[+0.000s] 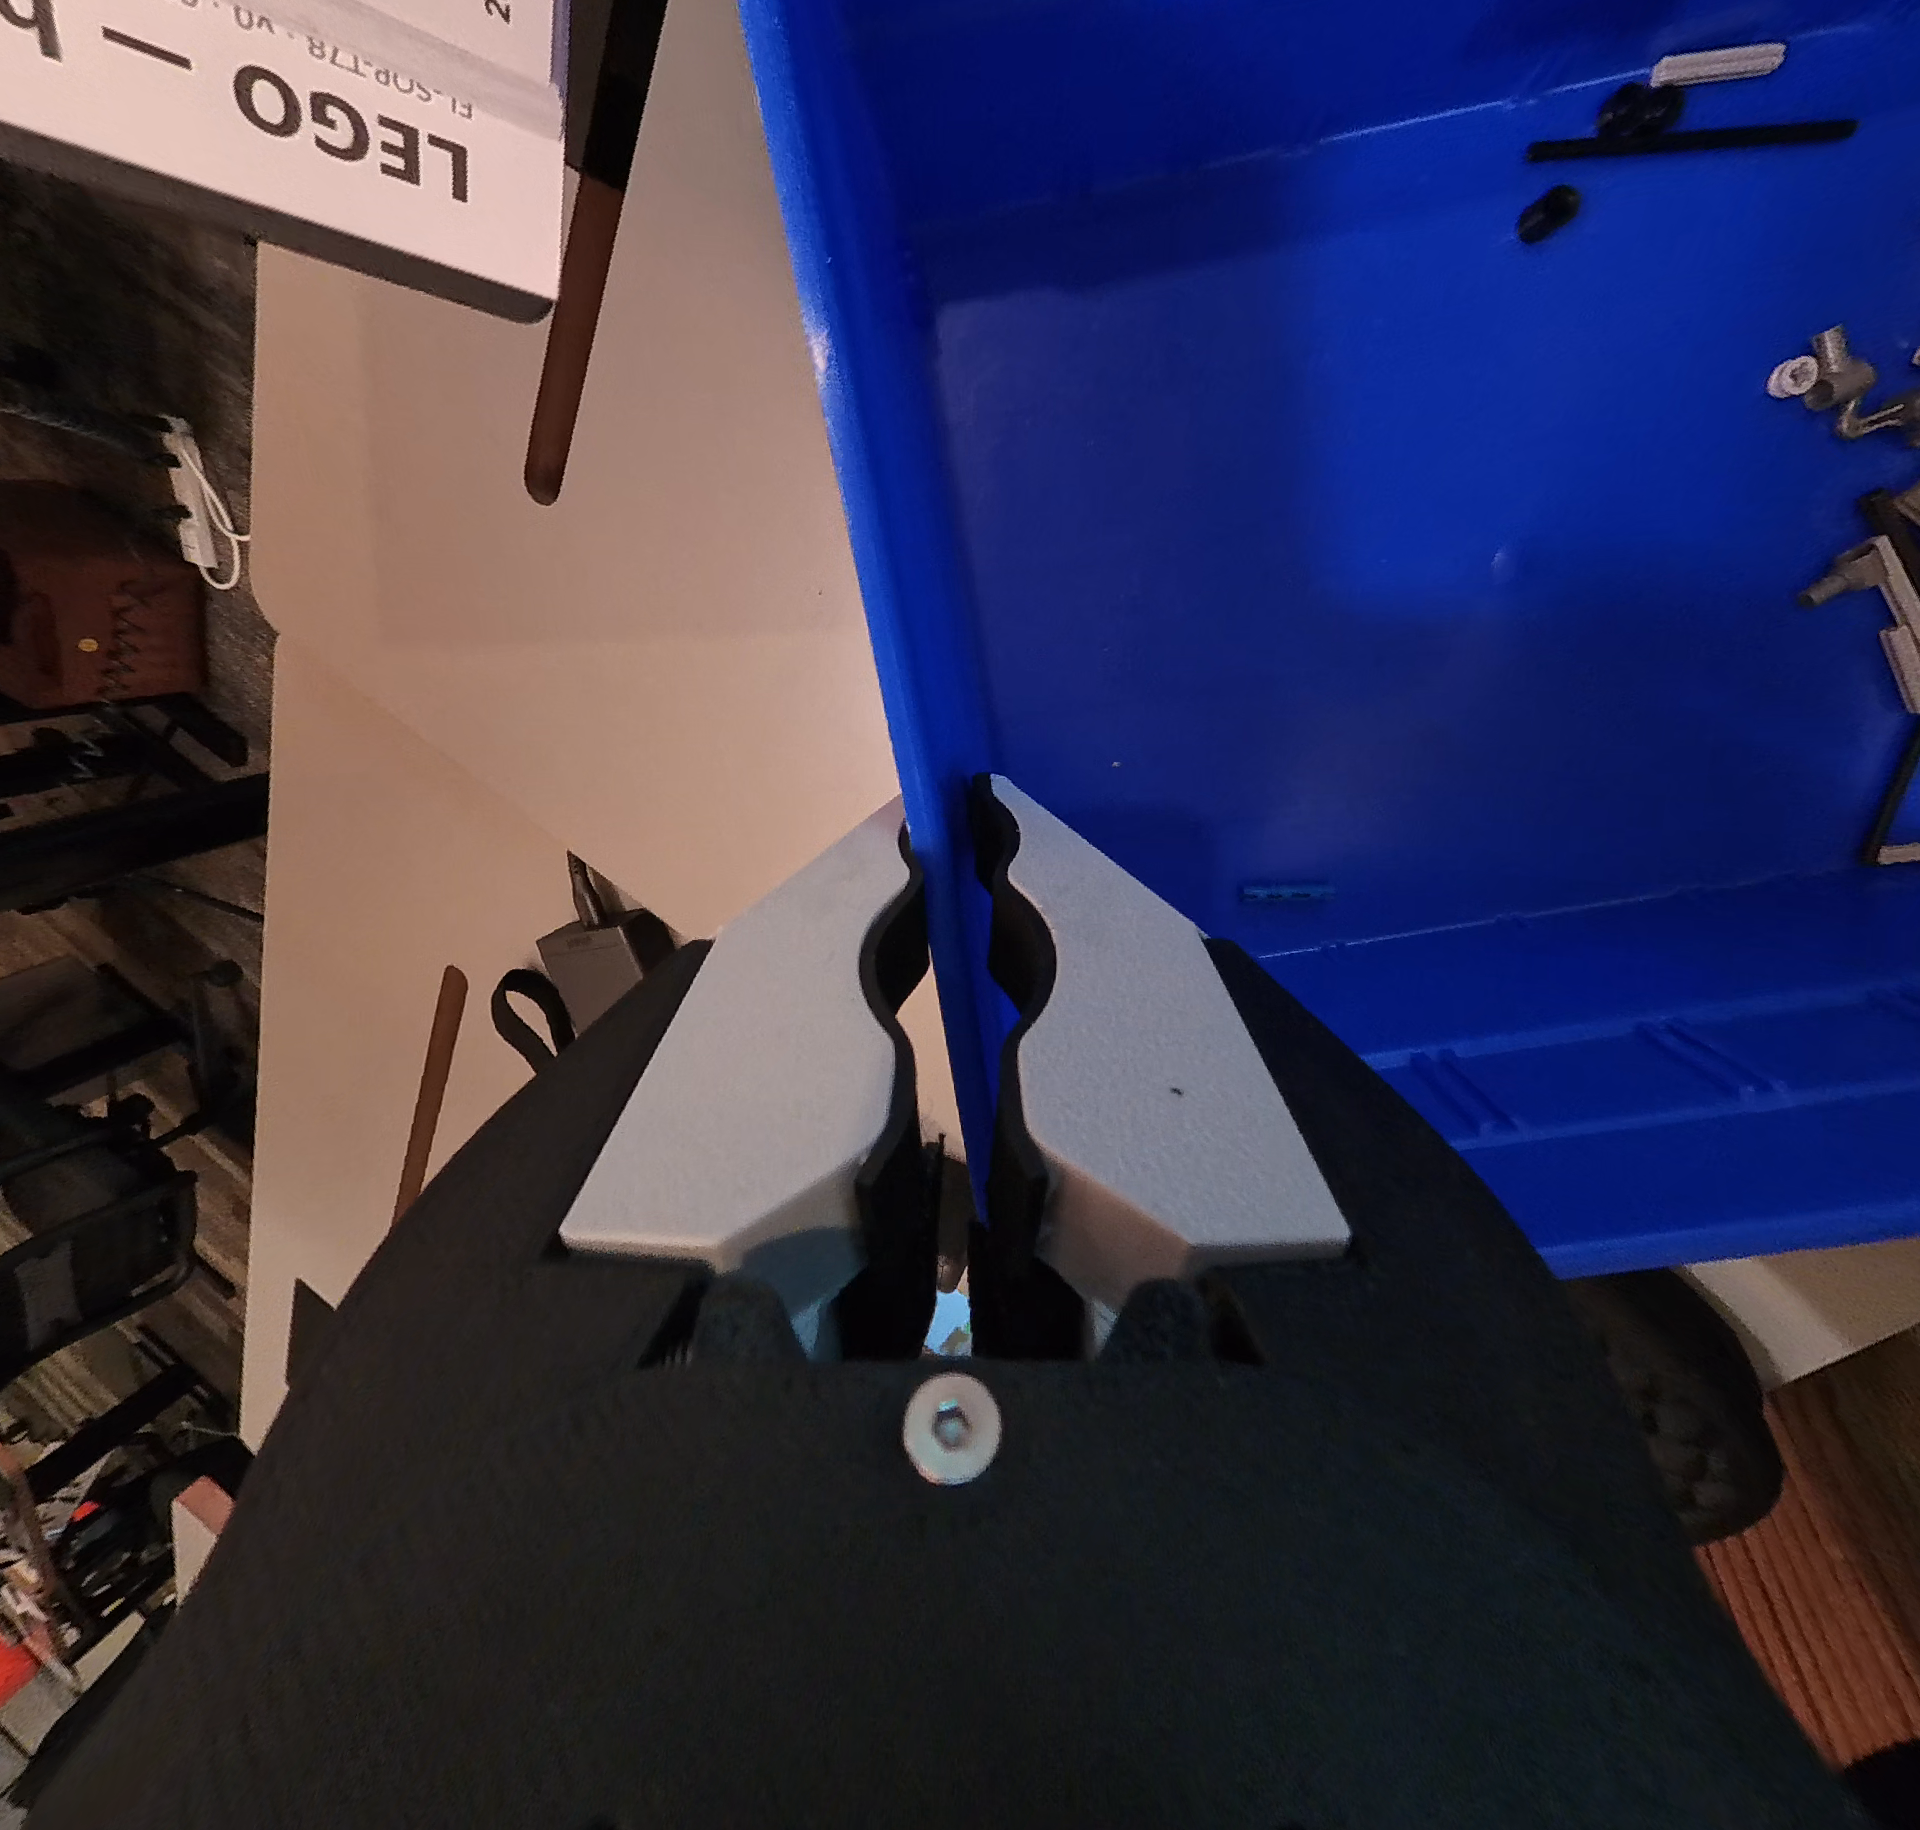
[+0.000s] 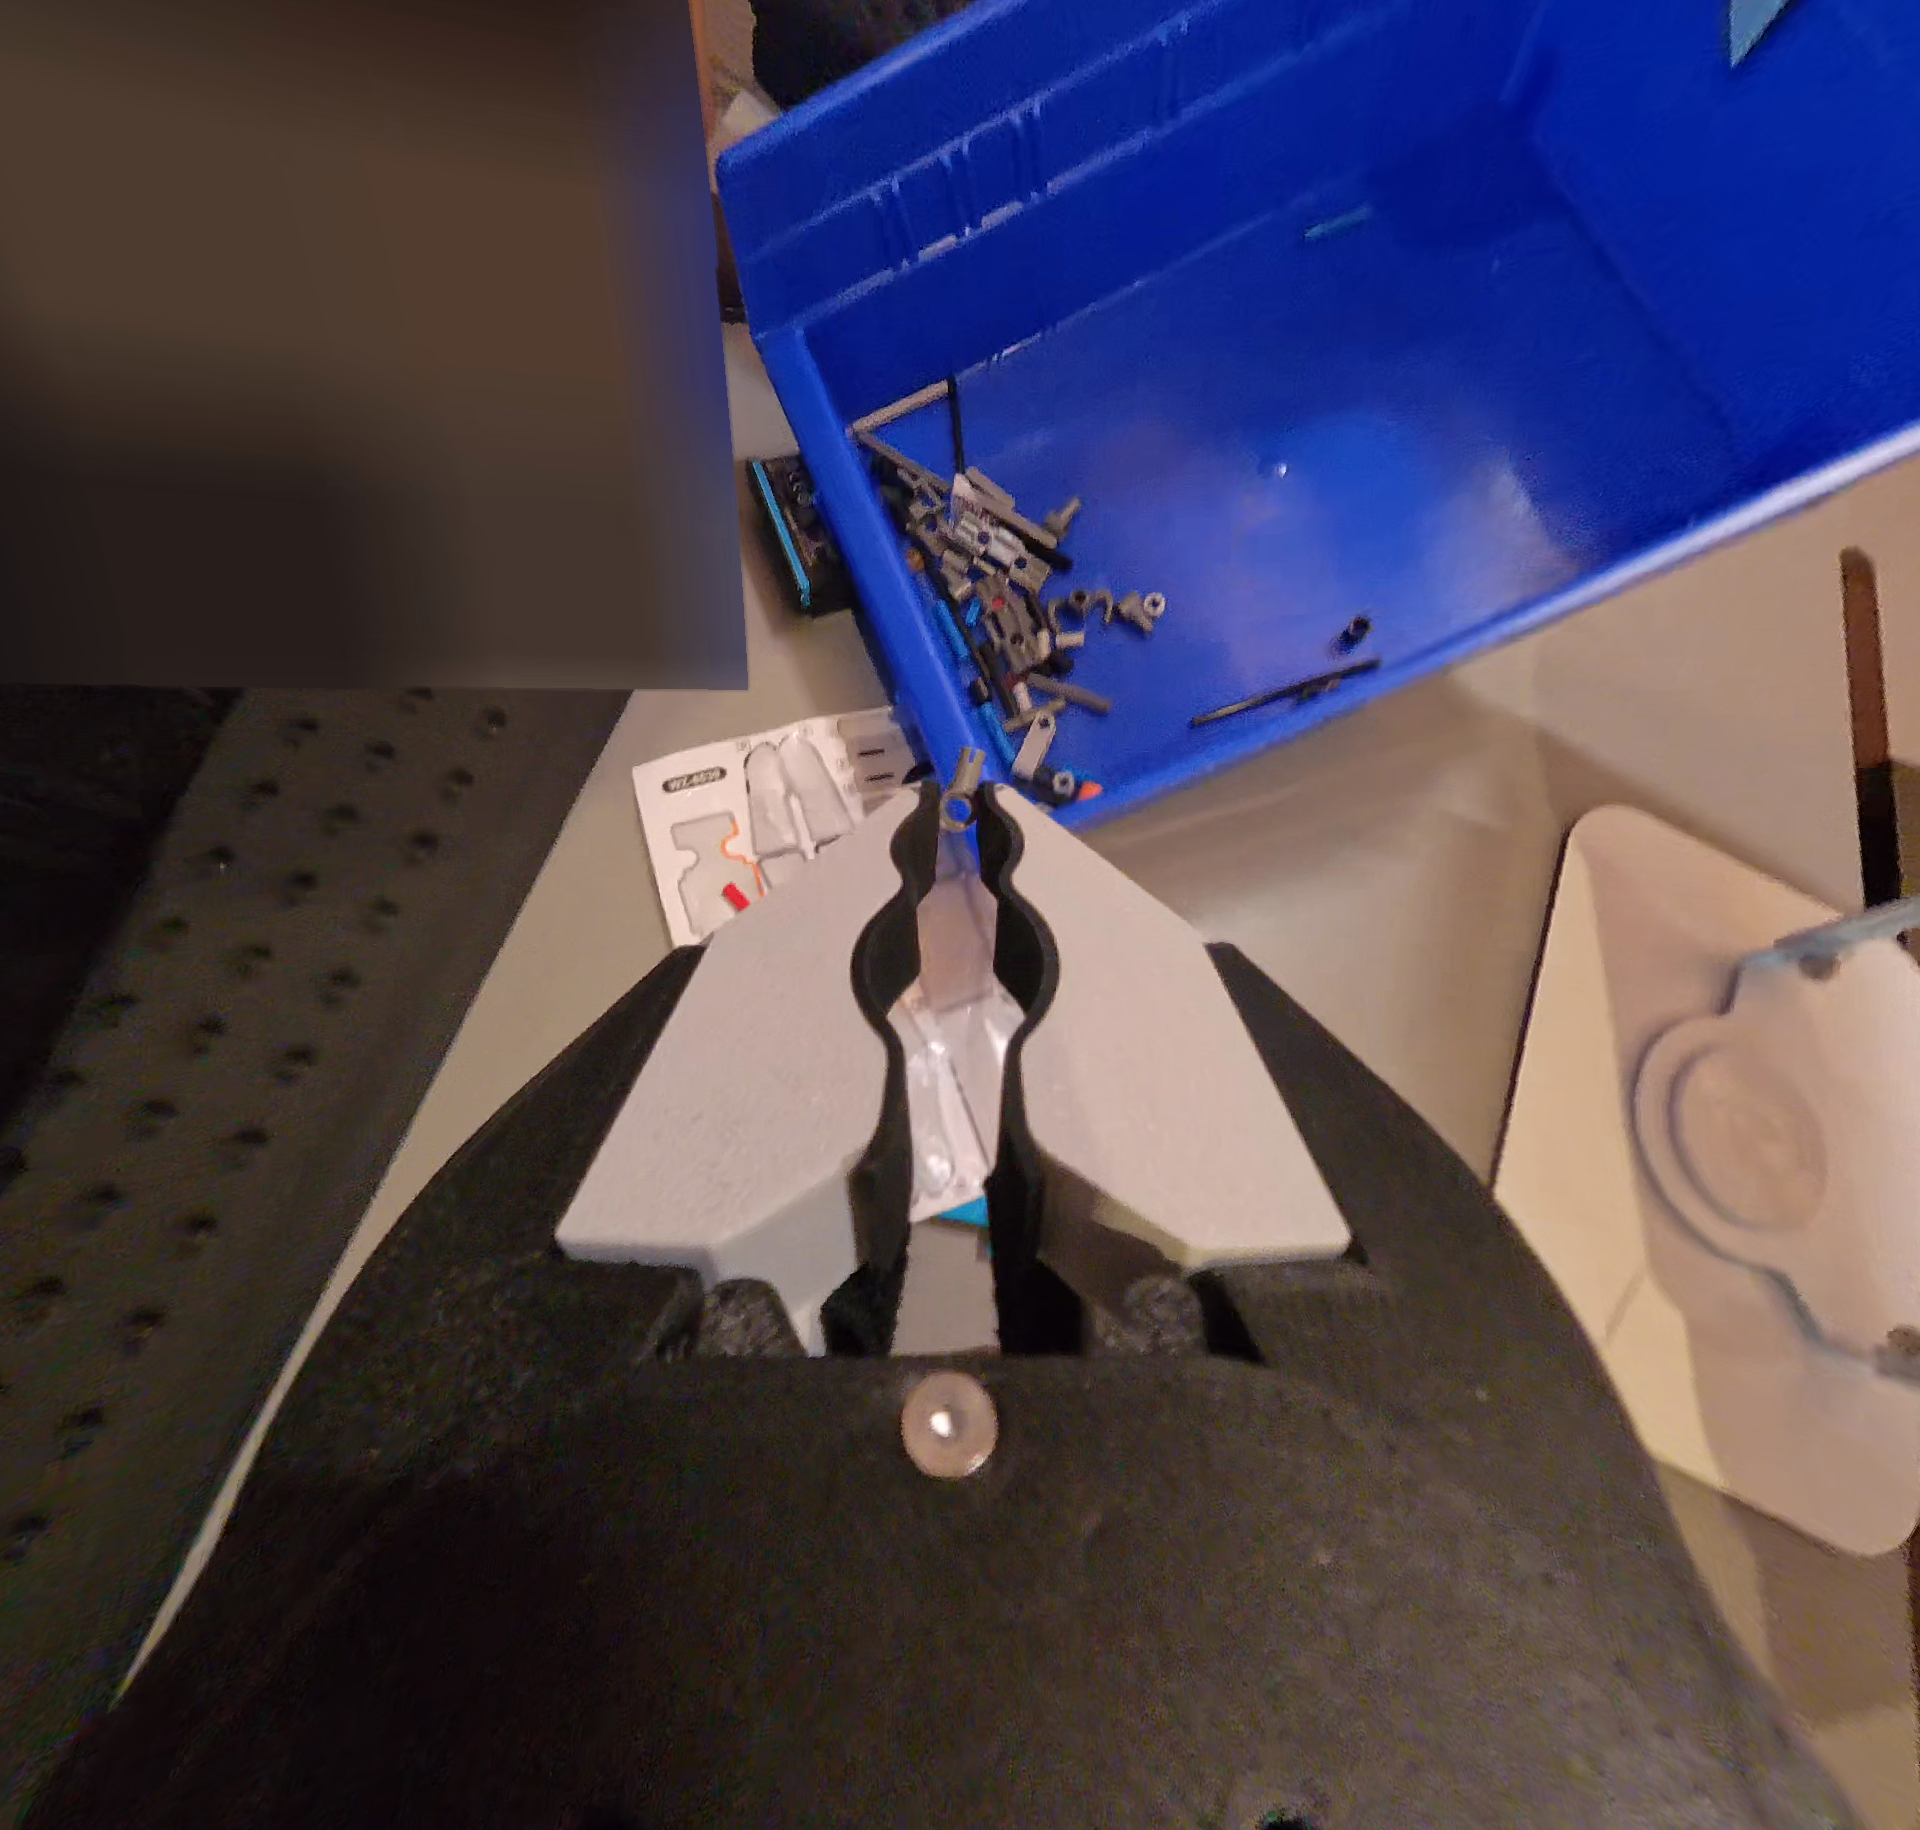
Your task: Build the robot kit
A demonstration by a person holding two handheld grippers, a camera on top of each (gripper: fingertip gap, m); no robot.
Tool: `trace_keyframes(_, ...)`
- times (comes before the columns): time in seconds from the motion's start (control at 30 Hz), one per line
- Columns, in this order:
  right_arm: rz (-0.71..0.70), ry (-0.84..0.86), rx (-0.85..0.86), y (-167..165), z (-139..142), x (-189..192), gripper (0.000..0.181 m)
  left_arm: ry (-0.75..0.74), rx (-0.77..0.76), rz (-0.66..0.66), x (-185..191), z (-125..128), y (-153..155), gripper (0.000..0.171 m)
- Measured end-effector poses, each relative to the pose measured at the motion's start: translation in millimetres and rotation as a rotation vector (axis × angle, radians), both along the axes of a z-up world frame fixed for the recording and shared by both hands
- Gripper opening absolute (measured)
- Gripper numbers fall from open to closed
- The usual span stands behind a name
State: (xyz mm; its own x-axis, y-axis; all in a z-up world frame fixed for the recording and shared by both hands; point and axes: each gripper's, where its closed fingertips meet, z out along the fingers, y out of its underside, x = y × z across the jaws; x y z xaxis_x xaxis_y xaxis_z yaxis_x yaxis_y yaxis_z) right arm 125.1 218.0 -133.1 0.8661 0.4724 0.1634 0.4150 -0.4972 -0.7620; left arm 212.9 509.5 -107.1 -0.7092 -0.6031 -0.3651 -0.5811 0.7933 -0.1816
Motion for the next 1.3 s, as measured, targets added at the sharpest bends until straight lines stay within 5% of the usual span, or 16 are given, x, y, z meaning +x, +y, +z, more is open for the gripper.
trace_keyframes(0.7, 0.056, -0.098, -0.055, 78, -17, -7, 0.017, 0.038, -0.016, -0.014, 0, -14, -5, 0.002)
trace_keyframes(1.3, 0.034, -0.089, -0.074, 20, -3, -8, 0.017, 0.054, -0.031, -0.014, 1, -18, -3, 0.003)
